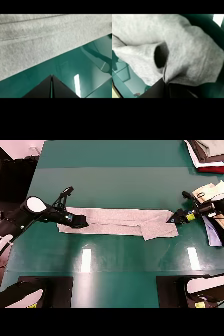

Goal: Fold the shirts.

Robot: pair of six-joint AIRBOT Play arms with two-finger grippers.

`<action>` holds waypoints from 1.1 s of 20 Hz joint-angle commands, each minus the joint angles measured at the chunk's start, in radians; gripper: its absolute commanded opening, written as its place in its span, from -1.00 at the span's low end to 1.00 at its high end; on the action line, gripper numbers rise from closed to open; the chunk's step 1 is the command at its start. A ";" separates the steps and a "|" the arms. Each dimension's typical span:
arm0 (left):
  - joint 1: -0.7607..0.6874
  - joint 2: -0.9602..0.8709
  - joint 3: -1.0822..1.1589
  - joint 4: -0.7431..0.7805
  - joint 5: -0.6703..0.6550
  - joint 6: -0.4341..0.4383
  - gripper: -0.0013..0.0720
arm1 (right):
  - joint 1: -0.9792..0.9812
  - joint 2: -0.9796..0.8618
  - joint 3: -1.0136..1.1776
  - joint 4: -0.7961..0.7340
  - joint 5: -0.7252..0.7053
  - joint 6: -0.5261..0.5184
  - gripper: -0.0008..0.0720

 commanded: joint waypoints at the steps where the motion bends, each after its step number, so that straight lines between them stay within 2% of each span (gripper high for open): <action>1: -0.069 -0.054 0.053 0.009 0.049 -0.023 -0.91 | 0.006 0.081 0.001 0.074 0.002 -0.014 -0.95; 3: -0.113 -0.148 0.147 0.009 0.049 -0.023 -0.91 | 0.016 0.157 0.002 0.166 0.007 -0.002 -0.95; 8: -0.220 -0.462 0.448 0.014 0.041 -0.023 -0.91 | 0.135 0.336 0.010 0.275 -0.023 0.131 -0.95; 12: -0.248 -0.643 0.604 0.014 0.016 -0.048 -0.91 | 0.269 0.359 0.174 0.276 -0.020 0.213 -0.95; 18: -0.247 -0.665 0.623 0.060 0.013 -0.048 -0.91 | 0.451 0.274 0.419 0.269 -0.019 0.281 -0.95; 22: -0.247 -0.664 0.668 0.084 -0.008 -0.041 -0.91 | 0.555 0.195 0.565 0.150 -0.019 0.326 -0.95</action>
